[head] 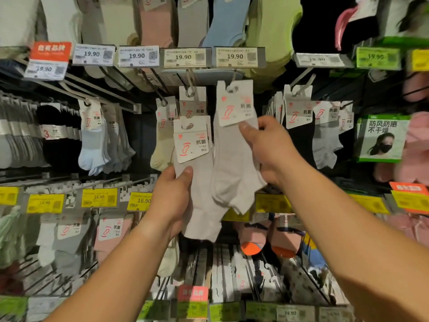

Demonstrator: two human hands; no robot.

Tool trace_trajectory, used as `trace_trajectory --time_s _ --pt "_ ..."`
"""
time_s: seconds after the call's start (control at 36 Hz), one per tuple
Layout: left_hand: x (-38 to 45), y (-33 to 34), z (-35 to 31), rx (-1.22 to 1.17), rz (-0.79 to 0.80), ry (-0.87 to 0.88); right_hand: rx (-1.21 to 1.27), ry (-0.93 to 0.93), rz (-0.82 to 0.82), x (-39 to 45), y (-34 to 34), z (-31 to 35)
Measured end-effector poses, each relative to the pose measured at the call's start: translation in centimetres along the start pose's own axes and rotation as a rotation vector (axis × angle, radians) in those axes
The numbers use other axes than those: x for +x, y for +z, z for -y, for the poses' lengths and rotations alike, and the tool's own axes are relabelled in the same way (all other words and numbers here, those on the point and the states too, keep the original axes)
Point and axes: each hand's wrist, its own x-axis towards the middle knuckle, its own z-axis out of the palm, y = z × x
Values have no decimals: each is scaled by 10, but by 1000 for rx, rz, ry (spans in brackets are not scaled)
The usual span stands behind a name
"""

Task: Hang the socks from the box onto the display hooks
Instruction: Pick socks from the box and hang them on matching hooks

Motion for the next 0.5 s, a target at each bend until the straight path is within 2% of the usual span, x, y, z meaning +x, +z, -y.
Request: trace_trajectory --time_s 0.11,0.31,0.5 --pt "-5 -2 -3 12 4 3 50 -32 -9 16 0 18" --pt "-9 -5 -5 48 -8 -15 -13 -65 -44 44 3 26" --pt "-7 -10 -10 8 -33 7 -136 -32 -77 65 9 4"
